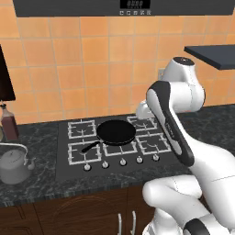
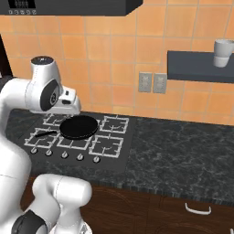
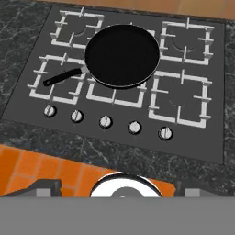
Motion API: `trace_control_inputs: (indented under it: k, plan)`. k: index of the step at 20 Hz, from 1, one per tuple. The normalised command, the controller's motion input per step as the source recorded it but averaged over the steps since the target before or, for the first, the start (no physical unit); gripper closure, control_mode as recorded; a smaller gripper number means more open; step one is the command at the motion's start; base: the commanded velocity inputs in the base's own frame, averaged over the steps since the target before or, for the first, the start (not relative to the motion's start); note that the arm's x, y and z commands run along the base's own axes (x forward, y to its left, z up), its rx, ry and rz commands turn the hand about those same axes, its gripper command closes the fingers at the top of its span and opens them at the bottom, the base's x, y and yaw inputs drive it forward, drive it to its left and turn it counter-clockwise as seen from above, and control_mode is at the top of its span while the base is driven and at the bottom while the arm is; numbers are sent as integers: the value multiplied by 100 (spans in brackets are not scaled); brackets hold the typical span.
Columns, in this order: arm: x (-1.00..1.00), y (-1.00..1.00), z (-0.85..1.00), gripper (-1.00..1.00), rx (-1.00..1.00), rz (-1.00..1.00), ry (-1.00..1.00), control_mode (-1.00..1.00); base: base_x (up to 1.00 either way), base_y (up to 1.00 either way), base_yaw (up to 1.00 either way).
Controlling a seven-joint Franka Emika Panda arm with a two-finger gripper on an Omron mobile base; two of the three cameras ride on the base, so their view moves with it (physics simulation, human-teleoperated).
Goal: Pick the kettle from the counter and place it on a stove burner. Then turn the burner on.
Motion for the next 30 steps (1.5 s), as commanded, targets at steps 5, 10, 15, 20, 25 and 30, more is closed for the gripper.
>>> trace_control_inputs:
  k: [5, 10, 15, 20, 25, 30]
  plan:
    - [-39, 93, 0, -100, 0, 32, 0, -100, 0, 0, 0]
    - [-27, 100, 0, -100, 0, 42, 0, -100, 0, 0, 0]
    - [-10, 100, 0, -100, 0, 45, 0, -100, 0, 0, 0]
    - [-3, 100, 0, -100, -3, 40, 0, -100, 0, 0, 0]
    - [0, 100, 0, -100, -13, 17, 0, -100, 0, 0, 0]
    - [16, 97, -5, -100, -19, 2, 0, -100, 0, 0, 0]
